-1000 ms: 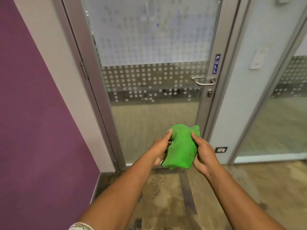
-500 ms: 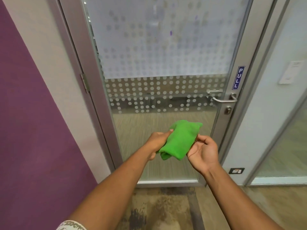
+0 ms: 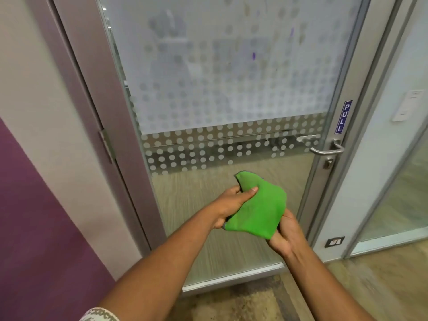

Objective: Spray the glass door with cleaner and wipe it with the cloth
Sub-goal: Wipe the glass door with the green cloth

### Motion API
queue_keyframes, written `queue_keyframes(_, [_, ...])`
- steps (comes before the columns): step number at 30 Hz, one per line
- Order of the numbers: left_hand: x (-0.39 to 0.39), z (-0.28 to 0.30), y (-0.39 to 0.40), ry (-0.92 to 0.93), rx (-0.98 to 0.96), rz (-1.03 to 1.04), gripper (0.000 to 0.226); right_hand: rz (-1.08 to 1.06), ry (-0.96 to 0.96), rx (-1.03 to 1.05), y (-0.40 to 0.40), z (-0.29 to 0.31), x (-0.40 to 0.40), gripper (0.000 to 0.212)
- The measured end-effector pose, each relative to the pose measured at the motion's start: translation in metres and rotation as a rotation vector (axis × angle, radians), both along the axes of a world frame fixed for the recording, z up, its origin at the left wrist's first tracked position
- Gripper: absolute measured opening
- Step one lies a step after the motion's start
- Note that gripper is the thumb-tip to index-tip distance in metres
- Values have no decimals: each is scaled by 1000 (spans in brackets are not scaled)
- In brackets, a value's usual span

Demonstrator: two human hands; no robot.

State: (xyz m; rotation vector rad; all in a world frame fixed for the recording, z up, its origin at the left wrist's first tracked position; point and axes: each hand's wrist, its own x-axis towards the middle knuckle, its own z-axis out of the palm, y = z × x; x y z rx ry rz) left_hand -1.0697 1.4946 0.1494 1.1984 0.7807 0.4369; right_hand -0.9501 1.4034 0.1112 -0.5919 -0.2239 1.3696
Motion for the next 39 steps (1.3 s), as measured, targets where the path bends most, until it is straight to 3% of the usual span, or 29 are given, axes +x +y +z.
queue_keyframes(5, [-7, 5, 34, 65, 218, 85, 39, -57, 49, 60, 28, 1, -21, 52])
queue_keyframes(11, [-18, 14, 86, 441, 947, 239, 58, -106, 55, 103, 71, 12, -20, 89])
queue_keyframes(14, [-36, 25, 122, 597, 1389, 295, 57, -156, -61, 36, 100, 22, -20, 64])
queue_keyframes(17, [-51, 57, 156, 676, 1711, 432, 60, -336, -207, -2, 134, 37, -26, 40])
queue_keyframes(21, [-65, 103, 194, 877, 2120, 460, 67, -487, -430, -32, 179, 62, -35, 45])
queue_keyframes(27, [-65, 127, 235, 1108, 2397, 422, 72, -568, -671, 1, 230, 77, -45, 56])
queue_keyframes(29, [-67, 133, 246, 1096, 2461, 407, 73, -629, -763, -8, 241, 78, -50, 48])
queue_keyframes(32, [-72, 139, 260, 1059, 2495, 418, 77, -713, -855, -55, 254, 77, -56, 10])
queue_keyframes(39, [-72, 144, 279, 1020, 2514, 503, 82, -867, -1042, -186, 278, 83, -54, 14])
